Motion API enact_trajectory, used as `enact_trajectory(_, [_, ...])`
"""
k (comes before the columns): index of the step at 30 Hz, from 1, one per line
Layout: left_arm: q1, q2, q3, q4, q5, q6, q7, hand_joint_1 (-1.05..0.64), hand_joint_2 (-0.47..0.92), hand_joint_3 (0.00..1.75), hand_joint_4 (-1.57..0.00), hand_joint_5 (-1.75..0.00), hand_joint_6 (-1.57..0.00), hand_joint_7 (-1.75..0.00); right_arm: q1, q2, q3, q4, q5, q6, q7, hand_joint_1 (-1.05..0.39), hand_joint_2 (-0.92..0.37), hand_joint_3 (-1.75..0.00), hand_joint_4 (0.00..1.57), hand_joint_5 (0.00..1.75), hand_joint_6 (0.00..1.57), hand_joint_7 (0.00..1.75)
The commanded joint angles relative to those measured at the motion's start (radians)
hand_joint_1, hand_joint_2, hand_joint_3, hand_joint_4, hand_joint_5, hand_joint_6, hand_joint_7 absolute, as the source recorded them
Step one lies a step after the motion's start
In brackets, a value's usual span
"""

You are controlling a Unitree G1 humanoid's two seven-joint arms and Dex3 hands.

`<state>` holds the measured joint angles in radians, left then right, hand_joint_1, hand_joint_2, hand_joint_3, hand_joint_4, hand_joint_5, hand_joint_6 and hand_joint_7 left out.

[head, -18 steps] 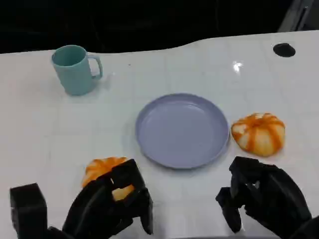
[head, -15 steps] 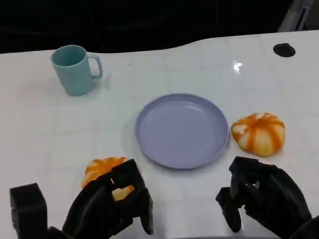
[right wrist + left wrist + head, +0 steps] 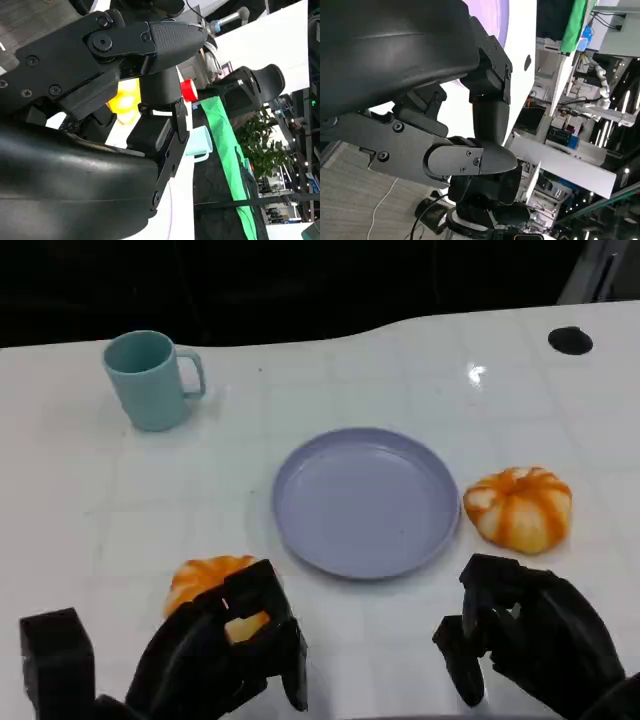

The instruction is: Grasp the bread from the table and place it into the plate.

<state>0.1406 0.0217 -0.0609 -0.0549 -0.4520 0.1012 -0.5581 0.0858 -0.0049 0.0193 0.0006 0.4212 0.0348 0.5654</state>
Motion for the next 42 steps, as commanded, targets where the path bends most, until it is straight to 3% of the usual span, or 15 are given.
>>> enact_trajectory(1, [0.003,0.006,0.007,-0.009,0.0,-0.008,0.0,-0.6,0.92,0.37,-0.88,-1.75,-0.66,-1.75,-0.005,-0.008,-0.003,-0.004,0.004,0.005,-0.003,-0.96,-0.79,-0.39,1.2,1.63,1.04,1.48])
enact_trajectory(6, [0.01,0.004,0.016,-0.044,-0.011,-0.012,0.005,-0.61,0.92,0.39,-0.81,-1.75,-0.57,-1.75,-0.002,-0.007,-0.001,-0.003,0.0,-0.004,0.0,-0.96,-0.8,-0.37,1.21,1.64,1.05,1.5])
enact_trajectory(9, [0.017,0.002,0.021,-0.08,0.013,-0.044,0.023,-0.6,0.92,0.35,-0.65,-1.75,-0.48,-1.59,0.0,-0.004,0.0,-0.005,0.002,-0.004,-0.001,-0.94,-0.8,-0.38,1.2,1.64,1.03,1.5])
enact_trajectory(11, [0.013,-0.003,0.024,-0.081,0.036,-0.095,0.023,-0.6,0.92,0.33,-0.5,-1.75,-0.45,-1.39,0.0,-0.005,0.002,-0.007,-0.003,-0.008,-0.001,-0.93,-0.77,-0.47,1.18,1.67,1.01,1.51])
enact_trajectory(13, [0.005,0.0,0.027,-0.082,0.045,-0.124,0.023,-0.6,0.92,0.33,-0.46,-1.74,-0.44,-1.31,-0.002,-0.006,0.002,-0.002,-0.003,-0.014,0.003,-0.93,-0.76,-0.51,1.18,1.67,1.0,1.52])
enact_trajectory(14, [-0.001,0.003,0.03,-0.086,0.05,-0.137,0.025,-0.61,0.92,0.3,-0.44,-1.62,-0.42,-1.1,-0.002,-0.006,0.001,0.0,-0.003,-0.017,0.004,-0.94,-0.75,-0.51,1.18,1.68,1.01,1.53])
enact_trajectory(17, [-0.017,0.024,0.037,-0.086,0.129,-0.223,0.046,-0.66,0.92,0.29,-0.41,-1.4,-0.39,-0.74,-0.002,-0.007,0.001,0.0,0.0,-0.011,0.003,-0.95,-0.75,-0.47,1.19,1.66,1.03,1.51])
enact_trajectory(22, [-0.042,0.11,0.047,-0.115,0.321,-0.324,0.105,-0.76,0.92,0.31,-0.37,-1.16,-0.31,-0.48,0.001,-0.008,0.002,-0.01,0.002,-0.001,-0.003,-0.95,-0.77,-0.44,1.2,1.64,1.03,1.49])
enact_trajectory(26, [-0.049,0.176,0.06,-0.177,0.439,-0.302,0.157,-0.7,0.92,0.15,-0.33,-0.97,-0.31,-0.26,0.003,-0.008,0.002,-0.014,0.003,0.002,-0.005,-0.96,-0.77,-0.43,1.2,1.64,1.04,1.49])
enact_trajectory(31, [-0.04,0.273,0.064,-0.292,0.66,-0.245,0.207,-0.64,0.92,0.05,-0.26,-0.84,-0.34,-0.13,0.005,-0.009,0.003,-0.019,0.006,0.008,-0.003,-0.94,-0.77,-0.44,1.19,1.65,1.03,1.5])
enact_trajectory(37, [-0.031,0.382,0.051,-0.417,0.985,-0.169,0.217,-0.75,0.92,0.1,-0.33,-0.43,-0.36,-0.01,0.008,-0.007,0.008,-0.028,-0.001,0.008,-0.013,-0.93,-0.75,-0.49,1.17,1.68,1.01,1.53])
enact_trajectory(42, [-0.042,0.426,0.01,-0.478,1.135,-0.086,0.156,-0.77,0.92,0.08,-0.36,-0.35,-0.33,0.0,0.006,-0.008,0.01,-0.024,0.003,0.005,-0.011,-0.94,-0.74,-0.51,1.18,1.67,1.01,1.52])
